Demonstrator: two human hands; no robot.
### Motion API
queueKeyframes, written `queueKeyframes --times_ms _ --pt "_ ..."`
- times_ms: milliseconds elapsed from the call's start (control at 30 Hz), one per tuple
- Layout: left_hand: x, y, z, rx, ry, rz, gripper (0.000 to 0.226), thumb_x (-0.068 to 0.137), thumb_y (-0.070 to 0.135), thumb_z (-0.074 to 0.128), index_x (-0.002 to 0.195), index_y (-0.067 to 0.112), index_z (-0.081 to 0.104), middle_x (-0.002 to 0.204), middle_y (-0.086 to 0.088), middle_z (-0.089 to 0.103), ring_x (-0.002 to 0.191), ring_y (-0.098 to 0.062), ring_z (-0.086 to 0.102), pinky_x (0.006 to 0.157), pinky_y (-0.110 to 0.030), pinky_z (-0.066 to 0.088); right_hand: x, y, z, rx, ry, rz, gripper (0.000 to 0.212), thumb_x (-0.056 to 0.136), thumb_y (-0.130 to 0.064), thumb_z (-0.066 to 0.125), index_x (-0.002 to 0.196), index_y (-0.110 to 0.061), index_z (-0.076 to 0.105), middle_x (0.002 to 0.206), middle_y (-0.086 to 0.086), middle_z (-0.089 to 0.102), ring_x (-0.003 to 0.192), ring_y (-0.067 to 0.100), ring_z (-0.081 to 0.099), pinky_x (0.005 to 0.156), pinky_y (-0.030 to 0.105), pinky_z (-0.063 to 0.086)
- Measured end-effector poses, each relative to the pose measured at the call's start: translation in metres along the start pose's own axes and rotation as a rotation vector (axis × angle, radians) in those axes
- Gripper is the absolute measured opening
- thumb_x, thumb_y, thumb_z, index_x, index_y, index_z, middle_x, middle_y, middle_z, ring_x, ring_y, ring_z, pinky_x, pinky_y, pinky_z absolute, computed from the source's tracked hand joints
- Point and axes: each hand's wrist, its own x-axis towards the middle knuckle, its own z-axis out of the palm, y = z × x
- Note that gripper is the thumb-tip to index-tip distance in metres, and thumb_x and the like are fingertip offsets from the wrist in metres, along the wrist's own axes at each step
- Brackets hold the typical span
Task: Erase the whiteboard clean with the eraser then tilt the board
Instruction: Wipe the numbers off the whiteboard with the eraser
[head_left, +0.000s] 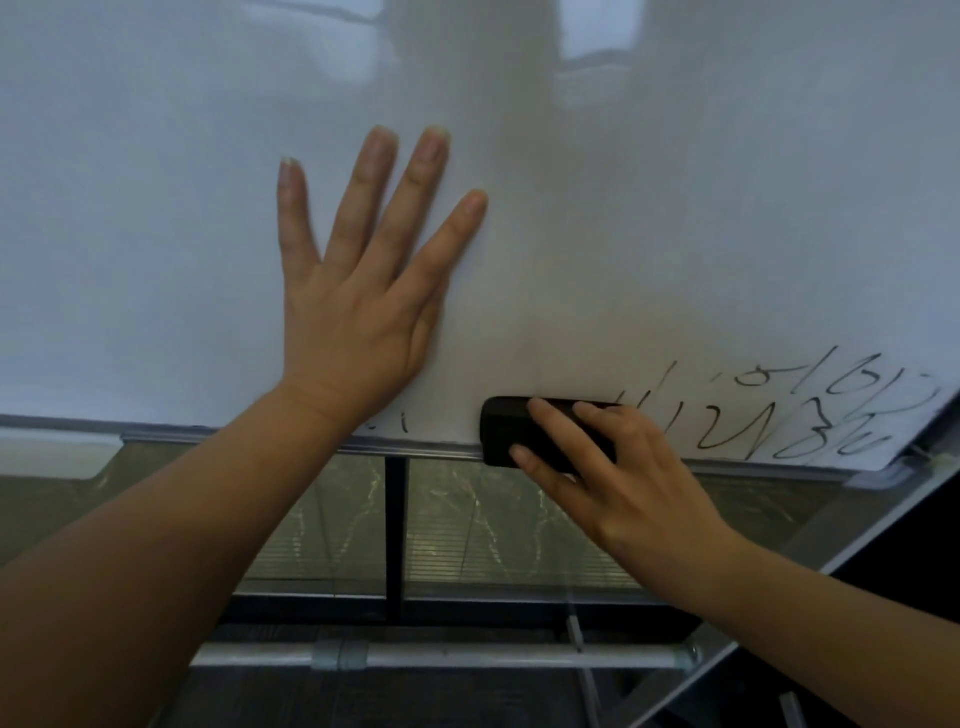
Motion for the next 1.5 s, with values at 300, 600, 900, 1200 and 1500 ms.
queueKeyframes --times_ms 300,600,900,1200,1500 --pt "0.0 0.001 -0.003 -0.007 0.001 0.006 0.052 0.1 0.014 0.048 0.15 0.017 0.034 0.154 -0.017 0.032 0.14 -0.04 0.028 0.109 -0.067 0.012 0.002 -0.015 -0.002 0.068 -0.006 0.067 0.05 0.078 -0.008 0.055 0.126 -0.018 0.062 0.129 0.021 0.058 0.106 0.035 0.043 0.086 0.048 0.05" --pt "0.018 0.029 -0.021 -0.183 -0.047 0.139 0.047 0.1 0.019 0.045 0.147 0.016 0.04 0.156 -0.013 0.027 0.145 -0.034 0.021 0.111 -0.068 0.005 -0.039 0.028 -0.03 0.427 0.256 0.915 0.079 0.073 0.013 0.069 0.14 -0.009 0.033 0.139 0.025 0.036 0.122 0.037 0.038 0.105 0.031 0.028" --pt "0.052 0.071 0.005 -0.107 -0.018 0.221 0.054 0.097 0.015 0.053 0.149 0.015 0.039 0.156 -0.012 0.03 0.144 -0.033 0.028 0.11 -0.068 0.005 -0.01 0.05 -0.015 0.429 0.516 1.249 0.065 0.084 0.004 0.067 0.142 -0.004 0.036 0.134 0.024 0.042 0.12 0.034 0.039 0.1 0.029 0.033" --pt "0.051 0.076 0.014 -0.065 -0.005 0.225 0.052 0.104 0.025 0.04 0.154 0.017 0.027 0.159 -0.011 0.025 0.146 -0.031 0.024 0.113 -0.064 -0.001 0.017 0.004 0.002 0.417 0.503 1.089 0.059 0.088 -0.003 0.062 0.142 -0.008 0.038 0.137 0.025 0.039 0.112 0.035 0.042 0.1 0.028 0.029" --pt "0.052 0.072 0.013 -0.047 -0.061 0.253 0.054 0.106 0.04 0.023 0.156 0.018 0.019 0.16 -0.01 0.02 0.147 -0.029 0.021 0.116 -0.061 -0.003 0.015 0.0 0.007 0.412 0.483 1.001 0.058 0.091 -0.016 0.054 0.144 -0.019 0.03 0.143 0.015 0.03 0.111 0.031 0.043 0.097 0.03 0.034"
